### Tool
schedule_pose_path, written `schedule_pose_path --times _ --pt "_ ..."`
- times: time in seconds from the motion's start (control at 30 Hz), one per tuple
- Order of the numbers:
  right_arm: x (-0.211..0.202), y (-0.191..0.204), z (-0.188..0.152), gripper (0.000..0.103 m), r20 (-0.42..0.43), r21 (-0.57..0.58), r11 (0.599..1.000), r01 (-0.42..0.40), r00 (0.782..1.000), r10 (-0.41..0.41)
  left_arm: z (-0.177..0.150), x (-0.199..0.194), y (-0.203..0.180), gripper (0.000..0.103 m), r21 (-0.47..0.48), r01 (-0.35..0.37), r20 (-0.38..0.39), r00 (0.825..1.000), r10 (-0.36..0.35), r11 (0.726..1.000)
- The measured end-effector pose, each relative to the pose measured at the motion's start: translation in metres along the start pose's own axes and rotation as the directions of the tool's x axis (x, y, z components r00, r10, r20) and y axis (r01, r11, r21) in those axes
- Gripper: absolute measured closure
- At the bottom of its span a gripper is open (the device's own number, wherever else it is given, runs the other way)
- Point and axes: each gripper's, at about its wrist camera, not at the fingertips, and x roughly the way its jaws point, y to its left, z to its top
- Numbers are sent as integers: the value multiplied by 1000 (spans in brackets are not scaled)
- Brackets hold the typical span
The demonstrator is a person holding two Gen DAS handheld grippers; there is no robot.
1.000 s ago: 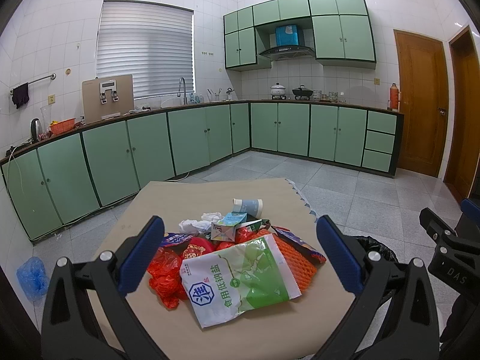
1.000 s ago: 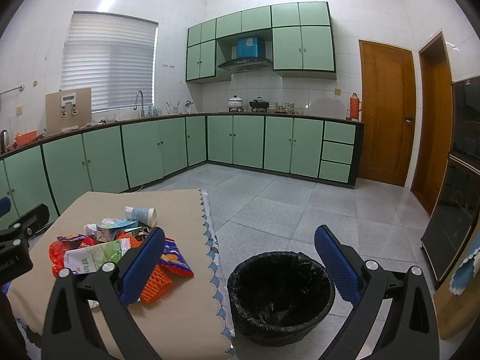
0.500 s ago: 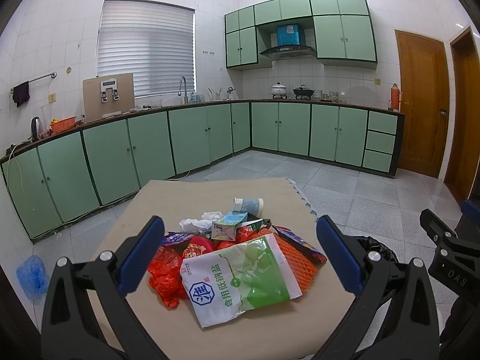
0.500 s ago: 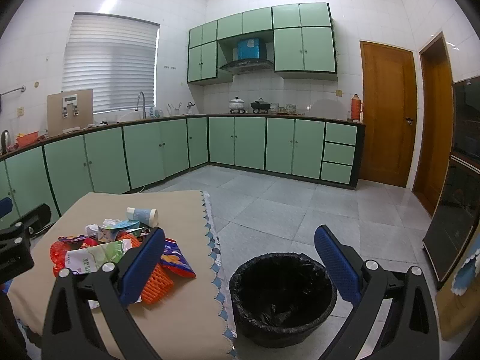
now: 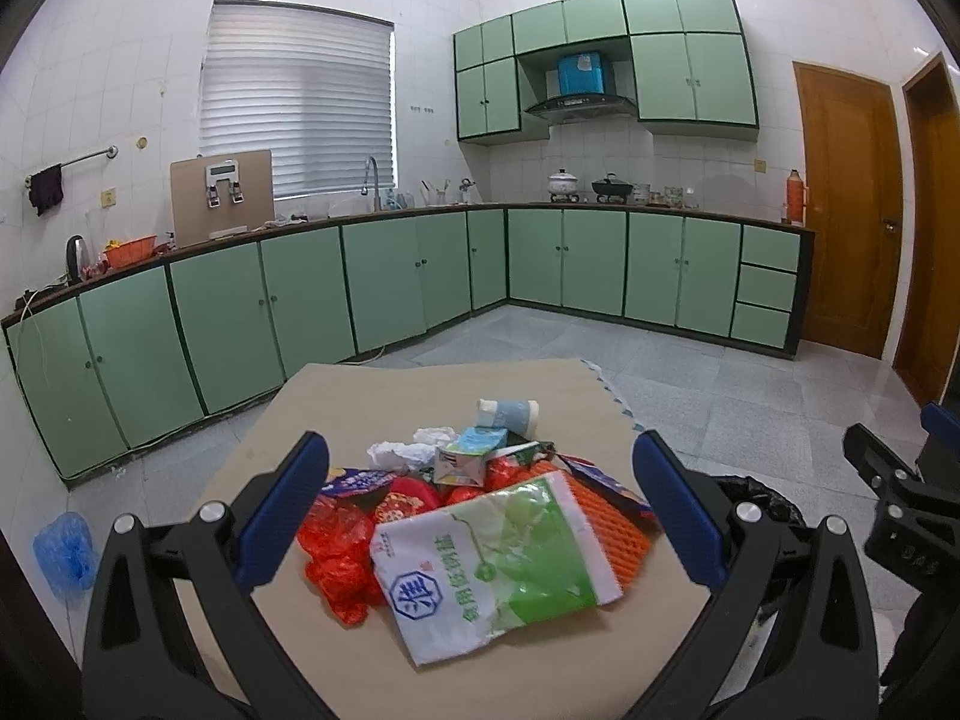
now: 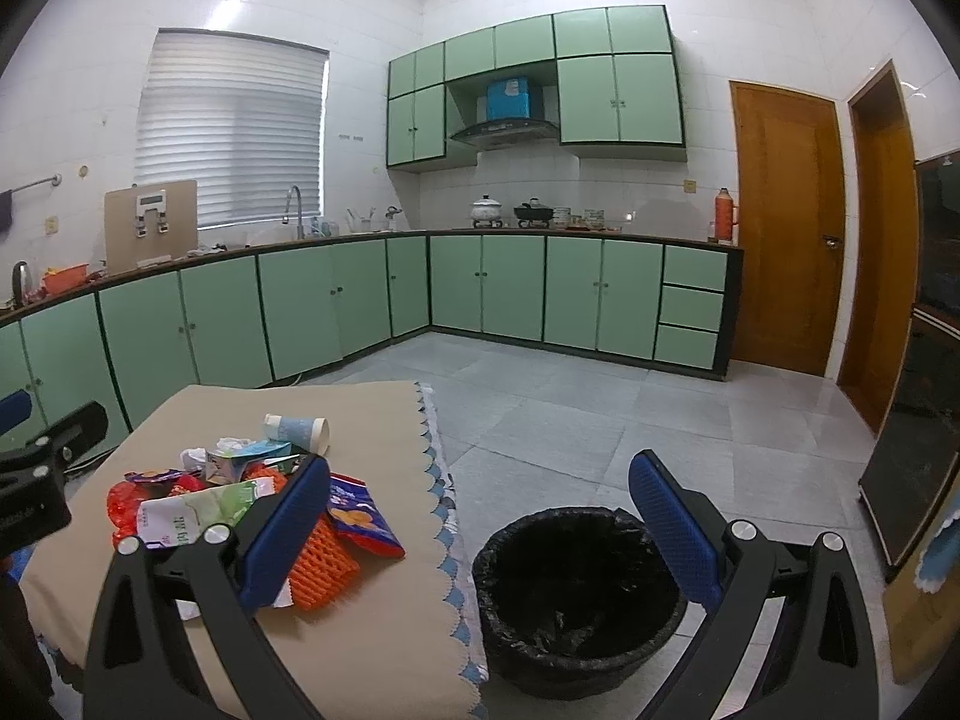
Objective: Collect trash
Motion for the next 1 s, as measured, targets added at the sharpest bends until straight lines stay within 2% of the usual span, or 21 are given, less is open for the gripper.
schedule_pose_path --times 0.2,0.4,0.67,1.0 --pt "28 12 -17 7 -31 -22 998 -55 998 54 -15 27 28 5 1 -68 10 998 68 998" --pt "69 34 -38 18 -94 -51 991 -127 988 121 -36 60 52 5 7 -100 -38 994 100 995" --pt "127 59 -64 31 -198 -81 980 -182 966 163 -59 91 64 5 -2 -83 -95 992 83 997" --pt "165 79 -76 33 -292 -136 971 -196 945 150 -78 115 63 5 -22 -52 -152 987 48 998"
